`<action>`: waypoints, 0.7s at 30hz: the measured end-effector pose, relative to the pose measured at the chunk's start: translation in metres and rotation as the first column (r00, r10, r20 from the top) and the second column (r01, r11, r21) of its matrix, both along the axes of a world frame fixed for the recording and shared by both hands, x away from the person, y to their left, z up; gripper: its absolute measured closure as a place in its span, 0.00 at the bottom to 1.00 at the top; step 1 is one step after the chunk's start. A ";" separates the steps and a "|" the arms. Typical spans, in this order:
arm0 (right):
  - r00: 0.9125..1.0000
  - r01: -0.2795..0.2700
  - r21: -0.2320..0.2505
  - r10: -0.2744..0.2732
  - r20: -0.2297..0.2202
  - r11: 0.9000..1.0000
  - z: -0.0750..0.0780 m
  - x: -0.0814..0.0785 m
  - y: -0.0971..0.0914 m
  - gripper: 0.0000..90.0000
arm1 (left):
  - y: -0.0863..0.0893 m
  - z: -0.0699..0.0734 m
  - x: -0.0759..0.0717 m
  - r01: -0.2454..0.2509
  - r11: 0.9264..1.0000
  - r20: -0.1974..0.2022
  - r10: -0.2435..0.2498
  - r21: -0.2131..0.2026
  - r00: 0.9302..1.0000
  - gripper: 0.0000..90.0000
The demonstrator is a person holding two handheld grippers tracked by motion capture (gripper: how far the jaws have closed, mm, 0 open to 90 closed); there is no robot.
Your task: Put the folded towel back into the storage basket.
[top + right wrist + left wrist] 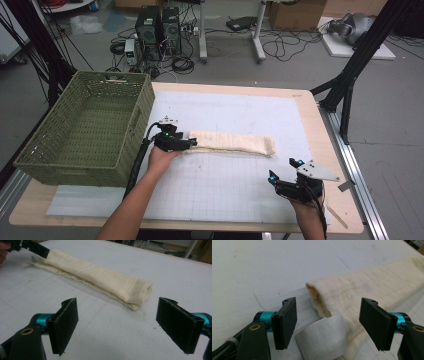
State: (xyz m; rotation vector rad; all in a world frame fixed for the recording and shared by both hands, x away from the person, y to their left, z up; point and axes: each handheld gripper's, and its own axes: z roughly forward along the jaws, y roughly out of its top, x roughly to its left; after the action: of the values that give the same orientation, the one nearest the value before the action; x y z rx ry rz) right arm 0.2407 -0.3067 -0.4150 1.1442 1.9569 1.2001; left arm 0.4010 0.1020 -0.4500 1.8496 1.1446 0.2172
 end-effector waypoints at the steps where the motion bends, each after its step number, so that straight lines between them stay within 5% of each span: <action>1: 1.000 0.000 0.000 0.000 0.000 1.000 0.000 0.000 0.000 0.19 | 0.000 0.000 0.000 0.000 1.000 0.000 0.000 0.000 1.000 0.35; 8: 1.000 -0.002 -0.002 0.002 -0.003 1.000 -0.001 0.001 0.000 0.19 | -0.004 -0.001 -0.003 0.021 0.995 0.047 -0.026 0.096 0.999 0.42; 13: 1.000 -0.001 -0.003 0.001 -0.003 1.000 -0.001 0.001 0.000 0.19 | -0.010 0.000 -0.007 0.036 0.981 0.091 -0.055 0.190 0.994 0.45; 16: 1.000 -0.002 -0.001 0.002 -0.004 1.000 -0.001 0.001 0.000 0.19 | -0.009 0.001 -0.008 0.067 0.981 0.086 -0.084 0.181 0.993 0.55; 18: 1.000 -0.003 -0.003 0.003 -0.004 1.000 -0.001 0.001 0.000 0.19 | -0.010 0.000 -0.009 0.091 0.982 0.084 -0.106 0.167 0.991 0.72; 21: 1.000 -0.006 -0.005 0.006 -0.003 1.000 -0.001 0.001 0.000 0.19 | -0.012 -0.001 -0.011 0.126 0.981 0.089 -0.140 0.149 0.986 0.80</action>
State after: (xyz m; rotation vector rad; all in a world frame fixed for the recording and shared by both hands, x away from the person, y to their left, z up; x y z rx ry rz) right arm 0.2418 -0.3063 -0.4159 1.1387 1.9661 1.1965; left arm 0.3903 0.0901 -0.4510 2.0103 0.9538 0.3182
